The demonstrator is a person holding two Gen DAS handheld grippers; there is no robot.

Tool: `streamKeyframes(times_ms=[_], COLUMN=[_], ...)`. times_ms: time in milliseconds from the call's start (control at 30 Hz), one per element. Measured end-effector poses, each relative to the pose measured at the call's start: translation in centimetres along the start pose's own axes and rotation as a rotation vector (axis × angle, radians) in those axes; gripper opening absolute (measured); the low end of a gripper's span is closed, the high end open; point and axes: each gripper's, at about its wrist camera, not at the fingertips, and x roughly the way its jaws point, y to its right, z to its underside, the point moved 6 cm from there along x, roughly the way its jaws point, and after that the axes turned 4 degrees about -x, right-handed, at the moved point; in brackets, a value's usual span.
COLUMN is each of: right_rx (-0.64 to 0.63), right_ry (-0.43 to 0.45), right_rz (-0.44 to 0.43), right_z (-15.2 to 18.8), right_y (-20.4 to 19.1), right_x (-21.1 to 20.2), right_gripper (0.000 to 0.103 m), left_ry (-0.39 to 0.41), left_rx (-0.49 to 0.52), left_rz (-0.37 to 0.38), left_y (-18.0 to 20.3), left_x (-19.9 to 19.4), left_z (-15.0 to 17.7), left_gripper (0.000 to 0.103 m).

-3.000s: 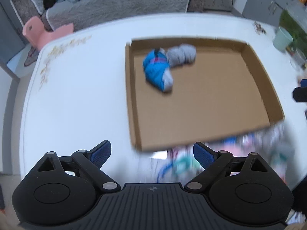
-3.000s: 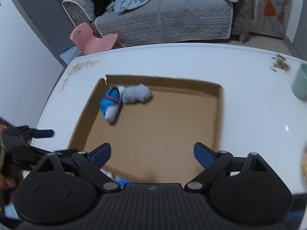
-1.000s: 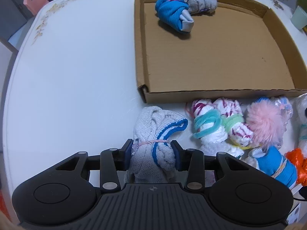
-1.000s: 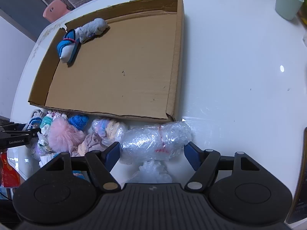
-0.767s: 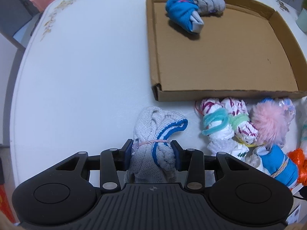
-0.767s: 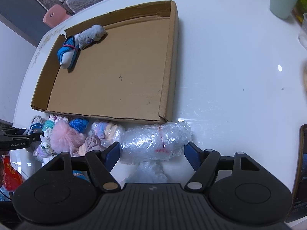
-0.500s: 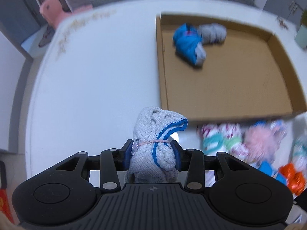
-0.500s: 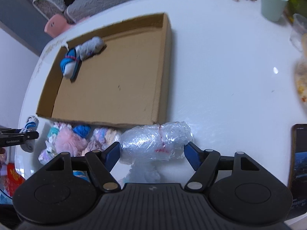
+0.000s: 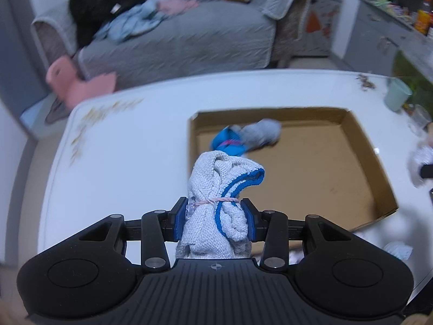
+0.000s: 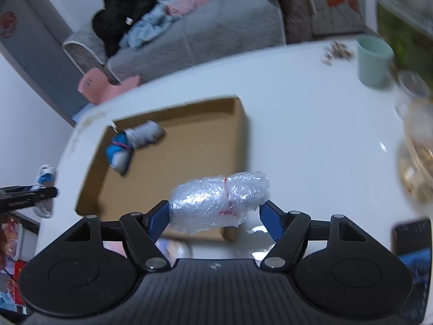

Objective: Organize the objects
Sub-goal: 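Lower both held bundles into the box and open both grippers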

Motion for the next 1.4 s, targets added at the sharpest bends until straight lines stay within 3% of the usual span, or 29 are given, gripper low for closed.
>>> streamKeyframes(times_ms=[167, 433, 700, 933, 1267, 1400], right_rx=[-0.12, -0.209, -0.212, -0.202, -0.175, -0.163], right_ry=[0.038, -0.048, -0.114, -0.155, -0.187, -0.192], right_rz=[-0.075, -0.124, -0.15, -0.135, -0.125, -0.117], right_z=[-2.5, -3.6, -4.5, -4.5, -4.1, -3.9], right_y=[-3.9, -7.3, -8.9, -10.2, -10.2, -9.8], right_x=[1.5, 7.6, 12.7, 16.1, 17.2, 17.2], right_gripper=[0.069, 0.069, 0.069, 0.069, 0.07, 0.073], left_ry=[0.017, -0.053, -0.084, -0.056, -0.041, -0.045], left_rx=[0.057, 0.033, 0.012, -0.028, -0.025, -0.026], left_rz=[0.038, 0.026, -0.031, -0.077, -0.095, -0.091], left_y=[2.2, 2.6, 1.9, 1.2, 1.8, 1.8], left_x=[2.0, 7.0, 10.4, 11.9, 12.4, 12.3], left_z=[-1.1, -0.2, 0.5, 0.4, 0.4, 0.3], left_gripper=[0.049, 0.049, 0.049, 0.05, 0.051, 0.056])
